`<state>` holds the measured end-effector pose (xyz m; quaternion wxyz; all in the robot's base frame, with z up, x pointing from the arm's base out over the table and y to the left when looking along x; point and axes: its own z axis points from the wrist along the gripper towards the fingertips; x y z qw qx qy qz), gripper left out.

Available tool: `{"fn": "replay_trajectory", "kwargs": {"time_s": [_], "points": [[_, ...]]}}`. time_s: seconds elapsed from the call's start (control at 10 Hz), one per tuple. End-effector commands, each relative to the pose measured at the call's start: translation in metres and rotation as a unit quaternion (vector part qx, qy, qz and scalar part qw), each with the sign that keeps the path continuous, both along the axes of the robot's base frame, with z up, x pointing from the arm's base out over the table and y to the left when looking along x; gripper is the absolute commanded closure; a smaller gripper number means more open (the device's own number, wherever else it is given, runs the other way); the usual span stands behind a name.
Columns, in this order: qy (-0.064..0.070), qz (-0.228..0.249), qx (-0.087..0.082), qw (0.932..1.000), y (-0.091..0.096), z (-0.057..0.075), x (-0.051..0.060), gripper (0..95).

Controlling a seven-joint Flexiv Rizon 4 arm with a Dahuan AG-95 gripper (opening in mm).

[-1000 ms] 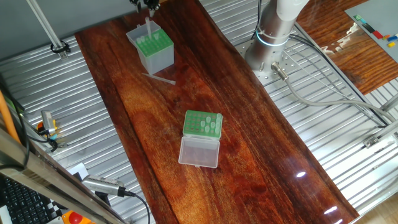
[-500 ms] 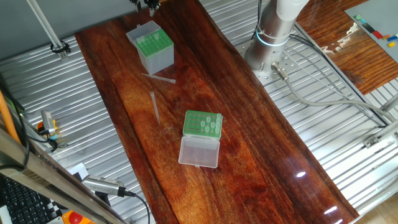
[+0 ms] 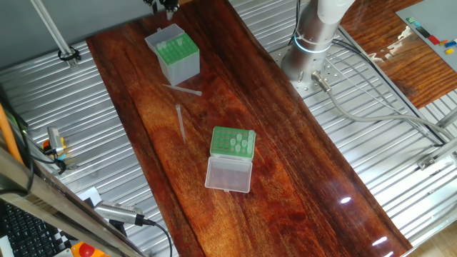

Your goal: Transfer all large pipette tips from one holder to another

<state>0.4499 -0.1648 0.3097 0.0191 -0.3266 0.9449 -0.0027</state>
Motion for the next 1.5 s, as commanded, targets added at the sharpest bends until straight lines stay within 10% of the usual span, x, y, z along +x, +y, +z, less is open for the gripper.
{"fn": "replay_trajectory", "kwargs": {"time_s": [0.1,0.5,0.6,1.5], "points": [[-0.001,0.0,0.001,1.0,0.0093,0.0,0.0059,57.0],[0.001,-0.001,-0.001,1.0,0.0104,0.0002,0.0066,57.0],[0.003,0.0,-0.005,1.0,0.0104,0.0002,0.0066,76.0],[0.017,0.03,-0.011,0.9993,0.0104,0.0002,0.0066,76.0]]}}
